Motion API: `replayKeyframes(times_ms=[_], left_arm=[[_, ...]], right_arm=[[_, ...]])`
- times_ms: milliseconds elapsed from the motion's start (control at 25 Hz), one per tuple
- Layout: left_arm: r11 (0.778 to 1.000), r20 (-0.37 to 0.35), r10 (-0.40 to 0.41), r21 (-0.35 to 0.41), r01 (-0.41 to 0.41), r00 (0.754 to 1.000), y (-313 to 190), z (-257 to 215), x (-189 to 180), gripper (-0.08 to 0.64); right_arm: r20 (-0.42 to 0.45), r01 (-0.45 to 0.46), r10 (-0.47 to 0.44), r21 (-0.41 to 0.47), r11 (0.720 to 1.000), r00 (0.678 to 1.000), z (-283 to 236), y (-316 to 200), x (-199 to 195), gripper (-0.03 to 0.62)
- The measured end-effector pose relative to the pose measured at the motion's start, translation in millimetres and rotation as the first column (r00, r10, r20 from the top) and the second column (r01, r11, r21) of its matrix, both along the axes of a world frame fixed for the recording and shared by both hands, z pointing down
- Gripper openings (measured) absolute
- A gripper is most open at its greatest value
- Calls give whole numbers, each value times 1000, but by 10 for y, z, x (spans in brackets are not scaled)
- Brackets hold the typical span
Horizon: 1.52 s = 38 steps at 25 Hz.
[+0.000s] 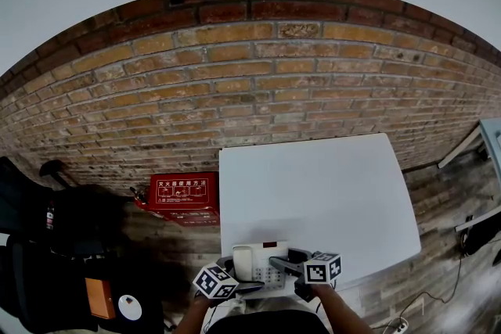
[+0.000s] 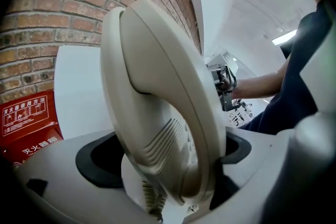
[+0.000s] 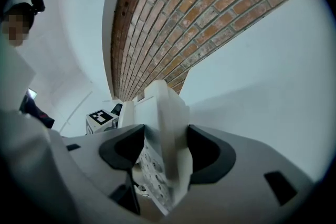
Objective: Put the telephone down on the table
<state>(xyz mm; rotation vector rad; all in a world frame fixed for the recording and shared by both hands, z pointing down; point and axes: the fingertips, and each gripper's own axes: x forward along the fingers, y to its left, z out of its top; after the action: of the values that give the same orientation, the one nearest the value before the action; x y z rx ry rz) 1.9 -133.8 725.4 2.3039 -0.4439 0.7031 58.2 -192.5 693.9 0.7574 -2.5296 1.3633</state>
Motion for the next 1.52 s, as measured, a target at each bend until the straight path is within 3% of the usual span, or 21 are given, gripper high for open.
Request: replayKeyframes(times_ms=[240,640,1520], left_arm=[[998,41,-36,43,35,999,-48,-16,-30,505],[996,95,-79,52,74,992,-47,-5,-50,505],[982,86,-187,4,187,979,-72,44,-121,505]], right_arm=[[-4,-16,16,-14,1000,1000,25,-9,18,262],[-9,5,-6,-19,1000,1000,30,-24,0,262],[-8,-45,44,-138,989,999,251,-25,-5,261]])
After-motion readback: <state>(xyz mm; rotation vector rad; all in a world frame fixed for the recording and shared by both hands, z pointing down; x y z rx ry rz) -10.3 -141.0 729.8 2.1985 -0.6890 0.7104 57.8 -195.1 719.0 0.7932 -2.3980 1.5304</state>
